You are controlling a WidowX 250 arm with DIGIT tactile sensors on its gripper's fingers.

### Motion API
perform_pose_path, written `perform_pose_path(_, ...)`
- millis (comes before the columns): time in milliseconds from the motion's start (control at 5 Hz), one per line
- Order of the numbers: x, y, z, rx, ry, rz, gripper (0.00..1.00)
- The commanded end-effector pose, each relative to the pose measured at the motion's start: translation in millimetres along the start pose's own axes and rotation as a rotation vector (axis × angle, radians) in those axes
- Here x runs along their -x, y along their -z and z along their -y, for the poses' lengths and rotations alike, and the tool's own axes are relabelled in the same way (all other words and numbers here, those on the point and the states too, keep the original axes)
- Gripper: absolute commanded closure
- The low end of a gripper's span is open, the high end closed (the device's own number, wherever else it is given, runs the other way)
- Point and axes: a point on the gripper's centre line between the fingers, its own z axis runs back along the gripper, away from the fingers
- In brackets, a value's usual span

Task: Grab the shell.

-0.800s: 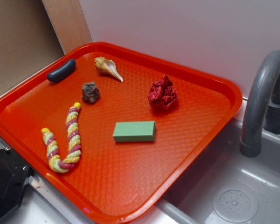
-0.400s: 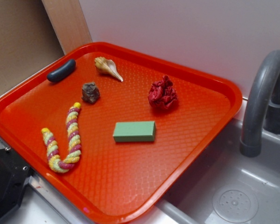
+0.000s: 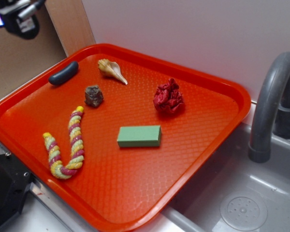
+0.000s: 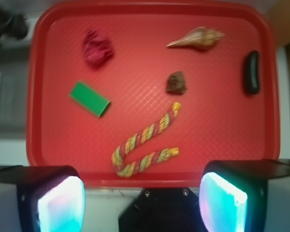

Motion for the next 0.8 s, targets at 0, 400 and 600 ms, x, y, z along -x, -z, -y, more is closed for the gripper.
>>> perform_pose_path(0,-76.6,33.4,-42.1,-0.084,-0.513,0.209,0.0)
perform_pose_path(400,-115.4,89.2,-75.9,-0.188,-0.726,0.287,0.0)
perform_pose_path(600,-127.1,124.0,-87.3,-0.225,-0.744,0.267,0.0)
